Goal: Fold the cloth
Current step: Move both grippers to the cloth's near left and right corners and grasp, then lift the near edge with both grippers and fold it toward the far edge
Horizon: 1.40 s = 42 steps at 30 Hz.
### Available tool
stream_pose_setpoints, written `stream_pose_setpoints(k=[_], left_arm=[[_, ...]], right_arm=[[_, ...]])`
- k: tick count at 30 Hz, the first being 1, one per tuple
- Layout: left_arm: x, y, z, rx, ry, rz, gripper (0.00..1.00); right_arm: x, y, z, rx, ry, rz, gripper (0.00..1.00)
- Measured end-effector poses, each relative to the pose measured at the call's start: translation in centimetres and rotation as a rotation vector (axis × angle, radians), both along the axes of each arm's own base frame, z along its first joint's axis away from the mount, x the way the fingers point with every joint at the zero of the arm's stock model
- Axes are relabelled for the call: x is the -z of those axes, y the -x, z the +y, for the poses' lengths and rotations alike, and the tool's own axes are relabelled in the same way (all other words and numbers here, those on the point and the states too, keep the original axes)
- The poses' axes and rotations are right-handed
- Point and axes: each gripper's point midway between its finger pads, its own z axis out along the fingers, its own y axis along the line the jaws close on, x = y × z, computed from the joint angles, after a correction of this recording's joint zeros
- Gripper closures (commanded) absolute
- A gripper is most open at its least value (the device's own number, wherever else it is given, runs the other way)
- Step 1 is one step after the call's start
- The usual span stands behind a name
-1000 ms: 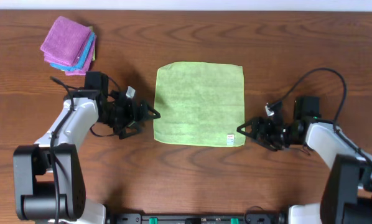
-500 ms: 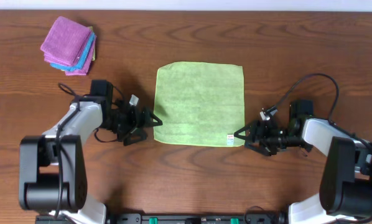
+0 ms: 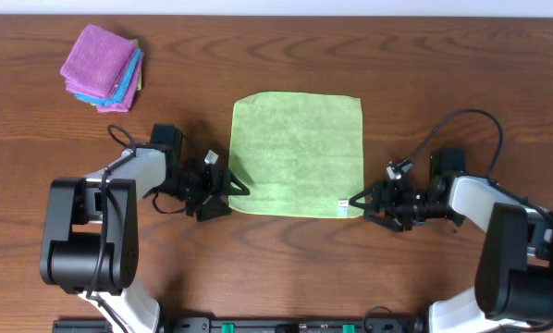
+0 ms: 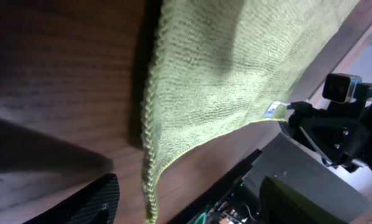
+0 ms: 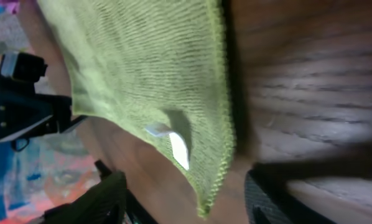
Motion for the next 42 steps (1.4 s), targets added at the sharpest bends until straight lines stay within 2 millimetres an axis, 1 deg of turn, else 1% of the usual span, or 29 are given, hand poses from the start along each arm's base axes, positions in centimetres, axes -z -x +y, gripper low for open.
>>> stream_pose_setpoints(k=[1, 3, 5, 6, 7, 8, 10, 15, 20, 25, 31, 34, 36, 38, 39, 42], left_arm=[[0.0, -0.1, 0.0, -0.002, -0.002, -0.006, 0.35], [0.1, -0.4, 0.0, -0.003, -0.005, -0.018, 0.43], [0.2, -0.6, 0.1, -0.012, -0.011, -0.015, 0.57], [0.2, -0.8, 0.1, -0.011, -0.012, -0.028, 0.67], [0.2, -0.9, 0.1, -0.019, -0.015, -0.026, 0.72], [0.3, -1.0, 0.1, -0.021, -0.016, -0.026, 0.76], [0.3, -1.0, 0.1, -0.022, -0.017, -0.03, 0.85], [0.3, -1.0, 0.2, -0.028, -0.019, -0.019, 0.94], [0.3, -0.6, 0.1, -0.03, -0.018, 0.005, 0.94], [-0.1, -0.6, -0.1, -0.031, 0.006, 0.005, 0.94], [-0.2, -2.0, -0.3, -0.035, 0.018, -0.065, 0.94], [-0.8, -3.3, -0.4, -0.034, 0.022, -0.117, 0.94], [-1.8, -5.0, -0.5, -0.034, 0.031, -0.177, 0.94], [-2.6, -6.1, -0.7, -0.032, 0.048, -0.22, 0.94], [-3.0, -7.0, -0.8, -0.033, 0.055, -0.261, 0.94], [-4.1, -9.3, -1.0, -0.046, 0.065, -0.36, 0.94]], right_arm=[[0.1, 0.0, -0.1, -0.002, 0.005, -0.002, 0.56], [0.5, 0.1, -0.3, 0.003, 0.024, 0.012, 0.67], [0.8, 0.2, -0.5, 0.005, 0.04, 0.02, 0.78], [0.9, 0.2, -0.6, 0.012, 0.047, 0.032, 0.85], [1.0, 0.3, -0.6, 0.013, 0.053, 0.034, 0.93], [1.0, 0.3, -0.7, 0.016, 0.055, 0.037, 0.97], [1.1, 0.3, -0.7, 0.023, 0.055, 0.047, 0.99], [0.9, 0.3, -0.6, 0.033, 0.044, 0.056, 0.99], [0.6, 0.2, -0.2, 0.037, 0.016, 0.056, 0.98], [0.0, 0.1, 0.3, 0.04, -0.032, 0.05, 0.99], [-0.4, -0.4, 0.5, 0.04, -0.057, 0.026, 0.98], [-0.8, -1.0, 0.6, 0.045, -0.068, 0.011, 0.98], [-1.8, -2.7, 0.5, 0.044, -0.065, -0.03, 0.98], [-2.6, -4.2, 0.5, 0.039, -0.053, -0.071, 0.99], [-3.2, -5.2, 0.4, 0.034, -0.039, -0.1, 0.98], [-3.8, -6.8, 0.4, 0.032, -0.001, -0.145, 0.98]])
